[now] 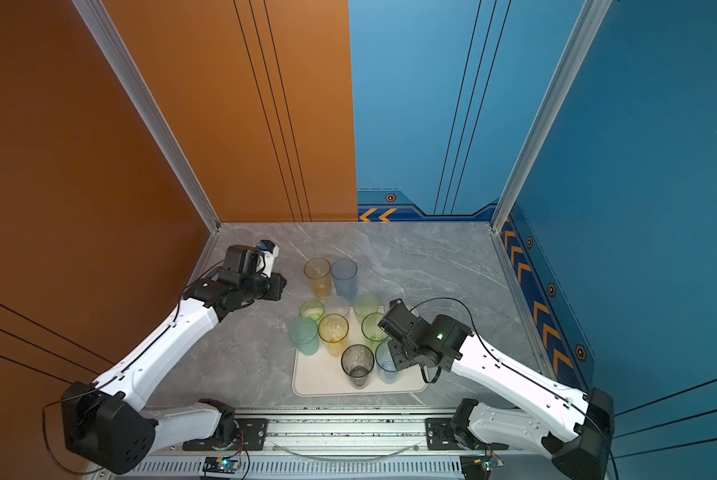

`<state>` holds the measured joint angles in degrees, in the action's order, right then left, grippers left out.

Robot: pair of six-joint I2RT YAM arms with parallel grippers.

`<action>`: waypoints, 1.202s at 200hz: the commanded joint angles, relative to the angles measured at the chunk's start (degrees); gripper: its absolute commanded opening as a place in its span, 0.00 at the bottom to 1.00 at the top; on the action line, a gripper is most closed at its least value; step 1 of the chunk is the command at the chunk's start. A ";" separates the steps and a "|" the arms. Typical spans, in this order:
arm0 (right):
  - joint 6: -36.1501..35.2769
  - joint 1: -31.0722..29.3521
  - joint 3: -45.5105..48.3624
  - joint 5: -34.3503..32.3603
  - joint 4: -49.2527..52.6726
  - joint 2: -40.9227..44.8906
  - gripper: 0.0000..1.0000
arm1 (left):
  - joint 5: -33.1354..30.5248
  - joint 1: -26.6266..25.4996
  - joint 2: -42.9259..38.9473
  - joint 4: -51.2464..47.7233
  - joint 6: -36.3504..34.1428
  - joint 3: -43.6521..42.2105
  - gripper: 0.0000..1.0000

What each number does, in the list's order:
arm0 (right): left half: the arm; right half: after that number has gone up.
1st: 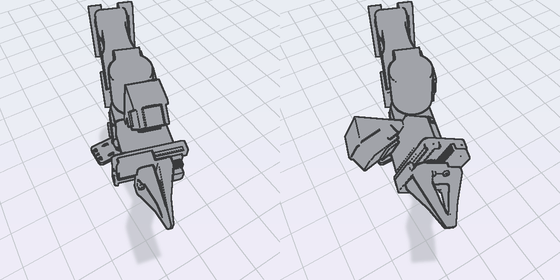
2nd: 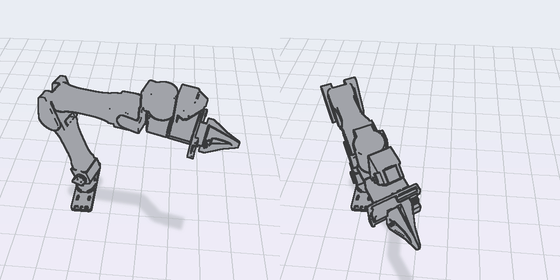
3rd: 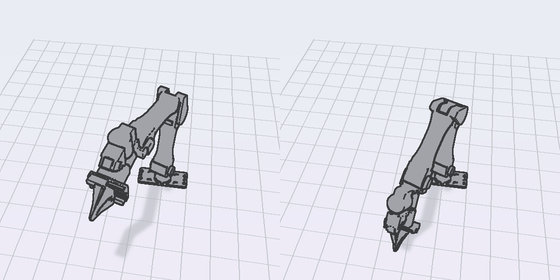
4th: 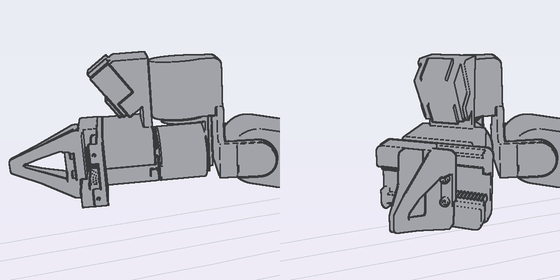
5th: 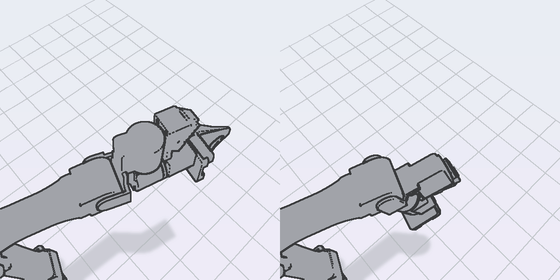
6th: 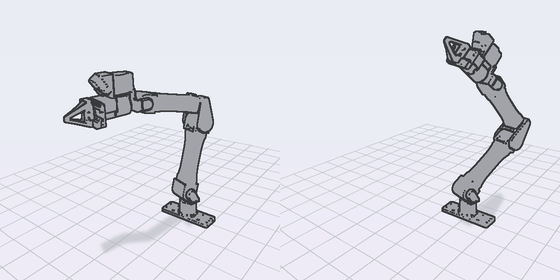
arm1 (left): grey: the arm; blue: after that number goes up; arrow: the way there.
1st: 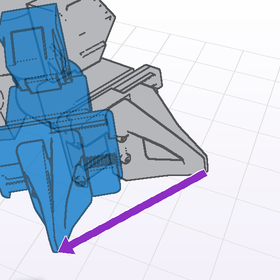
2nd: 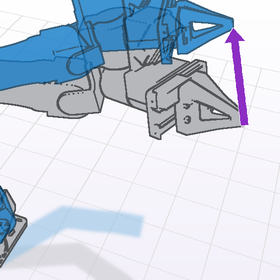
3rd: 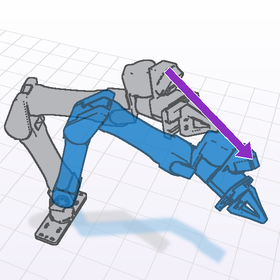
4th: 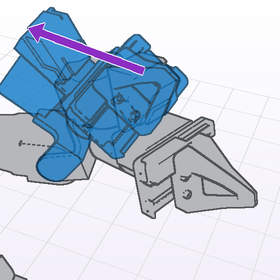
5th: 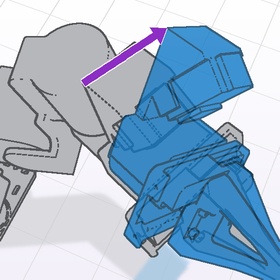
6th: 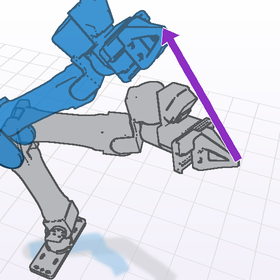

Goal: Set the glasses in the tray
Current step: 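Open the right gripper to release the blue glass on the tray, then raise the right gripper while left gripper reaches toward the yellow glass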

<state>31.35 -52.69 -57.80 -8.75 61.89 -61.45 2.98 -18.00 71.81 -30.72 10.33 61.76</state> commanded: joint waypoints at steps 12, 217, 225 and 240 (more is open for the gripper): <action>-0.86 0.48 -1.35 0.68 0.78 1.86 0.36 | -1.31 -0.76 0.74 -1.51 -0.84 1.70 0.23; -9.57 7.21 -13.32 -3.29 0.57 0.06 0.38 | -3.96 -4.74 15.04 -7.48 -4.15 16.66 0.23; -10.18 7.98 -13.92 -3.22 0.27 -0.25 0.38 | -4.15 -4.94 16.21 -7.79 -4.12 17.83 0.23; -11.16 9.19 -14.78 -2.85 -0.50 -0.81 0.38 | -5.10 -4.94 18.81 -9.36 -4.39 20.39 0.23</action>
<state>23.42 -45.15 -70.13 -10.59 61.89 -61.36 -0.64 -22.35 87.48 -36.16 7.27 78.04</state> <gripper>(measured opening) 0.379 0.229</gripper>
